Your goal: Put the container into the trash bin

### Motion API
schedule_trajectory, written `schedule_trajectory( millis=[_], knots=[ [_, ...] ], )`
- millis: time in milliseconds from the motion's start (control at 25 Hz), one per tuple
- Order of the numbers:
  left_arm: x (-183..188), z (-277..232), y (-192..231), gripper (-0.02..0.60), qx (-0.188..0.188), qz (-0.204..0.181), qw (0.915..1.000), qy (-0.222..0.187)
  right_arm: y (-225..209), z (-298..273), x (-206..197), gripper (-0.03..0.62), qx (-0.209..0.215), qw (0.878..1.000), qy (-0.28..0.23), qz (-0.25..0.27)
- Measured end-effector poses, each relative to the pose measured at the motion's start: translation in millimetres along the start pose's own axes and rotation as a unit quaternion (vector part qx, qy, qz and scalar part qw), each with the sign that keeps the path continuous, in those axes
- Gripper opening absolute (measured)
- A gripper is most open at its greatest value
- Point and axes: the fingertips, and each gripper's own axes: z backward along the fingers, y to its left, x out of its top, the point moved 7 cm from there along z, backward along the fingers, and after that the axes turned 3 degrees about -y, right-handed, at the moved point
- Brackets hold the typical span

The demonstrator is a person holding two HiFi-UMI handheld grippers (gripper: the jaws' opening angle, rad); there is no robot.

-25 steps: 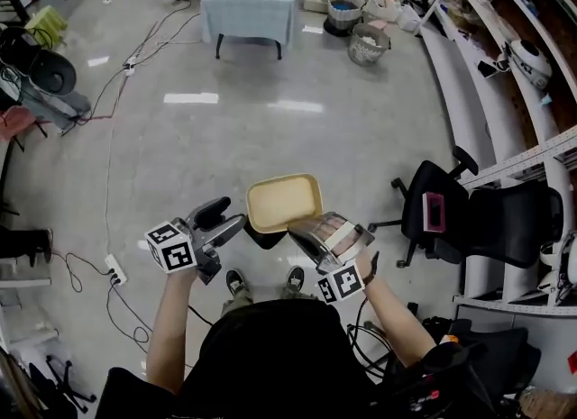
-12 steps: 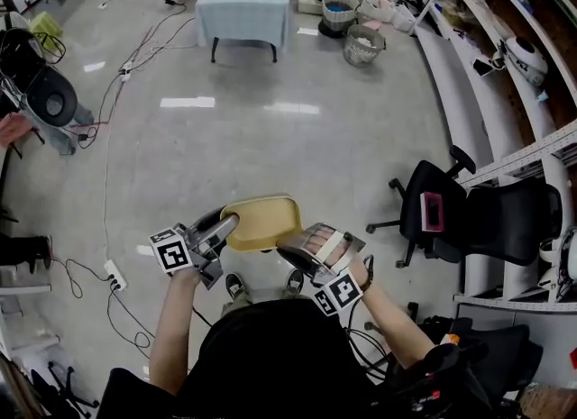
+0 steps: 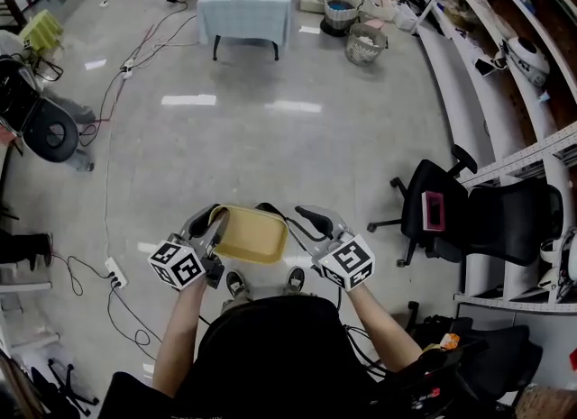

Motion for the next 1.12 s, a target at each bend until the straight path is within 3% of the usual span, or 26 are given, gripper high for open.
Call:
schedule_trajectory(
  millis=[200, 360, 480, 640, 800, 960, 1120],
  knots=[
    [-0.7, 2.5, 4.3, 0.094, 0.088, -0.026, 0.9958, 0.003, 7.2, 7.3, 0.2, 0.106, -0.018, 0.998, -0.002, -0.056],
    [5.3, 7.1, 5.0, 0.094, 0.118, -0.031, 0.9923, -0.023, 9.9, -7.0, -16.8, 0.128, -0.010, 0.995, 0.041, -0.087],
    [4.6, 7.4, 3.3, 0.094, 0.134, -0.043, 0.9896, -0.030, 10.4, -14.7, -20.6, 0.120, 0.017, 0.991, 0.039, -0.125],
    [-0.7, 1.9, -5.8, 0.094, 0.123, -0.052, 0.9905, -0.034, 10.5, -23.8, -32.1, 0.135, 0.024, 0.987, 0.066, -0.143],
    [-5.5, -1.7, -11.3, 0.115, 0.102, -0.082, 0.9909, -0.032, -1.0, -27.8, -44.4, 0.073, 0.004, 0.980, 0.081, -0.183],
    [-17.8, -6.5, -16.9, 0.144, 0.052, -0.123, 0.9909, 0.018, -16.5, -26.1, -54.5, 0.032, -0.023, 0.971, 0.093, -0.218],
    [-29.8, -5.6, -28.5, 0.160, 0.032, -0.177, 0.9826, 0.049, -25.3, -22.9, -57.2, 0.025, -0.036, 0.969, 0.102, -0.220]
  ],
)
